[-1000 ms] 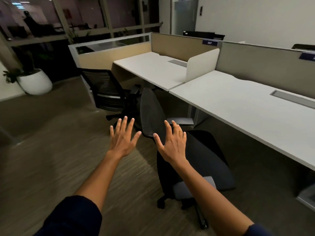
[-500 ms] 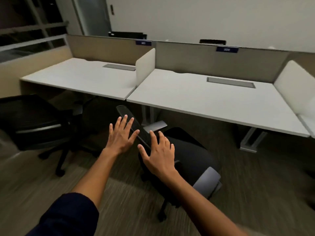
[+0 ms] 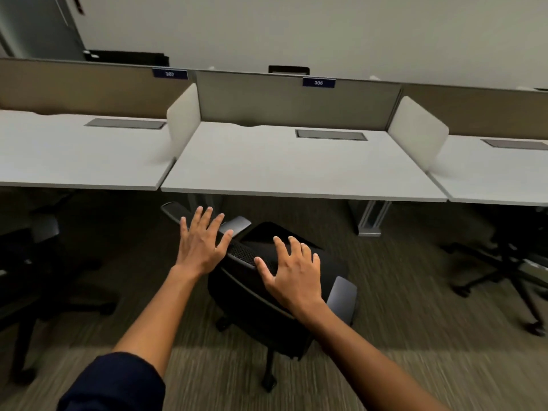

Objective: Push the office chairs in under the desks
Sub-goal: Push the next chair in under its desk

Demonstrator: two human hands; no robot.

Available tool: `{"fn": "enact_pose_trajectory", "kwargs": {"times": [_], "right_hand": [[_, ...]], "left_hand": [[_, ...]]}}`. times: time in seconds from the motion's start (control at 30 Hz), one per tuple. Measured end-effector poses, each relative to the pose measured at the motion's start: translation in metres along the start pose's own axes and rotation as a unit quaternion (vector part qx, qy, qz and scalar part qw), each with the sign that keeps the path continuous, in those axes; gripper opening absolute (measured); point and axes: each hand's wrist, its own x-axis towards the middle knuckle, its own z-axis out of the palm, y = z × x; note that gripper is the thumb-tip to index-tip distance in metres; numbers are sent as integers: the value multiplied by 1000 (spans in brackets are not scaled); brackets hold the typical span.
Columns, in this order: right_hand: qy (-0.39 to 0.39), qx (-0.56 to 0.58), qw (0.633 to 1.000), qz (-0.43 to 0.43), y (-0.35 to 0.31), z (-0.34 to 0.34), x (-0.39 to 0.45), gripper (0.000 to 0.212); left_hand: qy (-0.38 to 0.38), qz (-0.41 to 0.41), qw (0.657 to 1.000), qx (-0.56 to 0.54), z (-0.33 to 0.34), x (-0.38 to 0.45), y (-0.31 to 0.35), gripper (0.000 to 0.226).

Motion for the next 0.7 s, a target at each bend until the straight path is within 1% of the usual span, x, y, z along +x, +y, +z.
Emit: {"fn": "enact_pose_trajectory", "kwargs": {"times": [0.27,0.37,0.43,0.57,0.7], "right_hand": [[52,-32,998,-6,26,-3,27,76],[47,-43,998,-3,42,-11,41,77],[42,-46,998,3,56,-17,51,79],[19,-54,998,1,88,-26,77,72],[-1,-67,998,-11,119,-31,112,71]], "left_hand": [[8,24,1000,-10,10,26,15,86],[-4,31,999,-7,16,38,28,89],[-9,38,999,-7,23,48,38,88],[-17,47,999,-15,39,71,58,82],[-13,50,998,-17,55,96,77,81]]}}
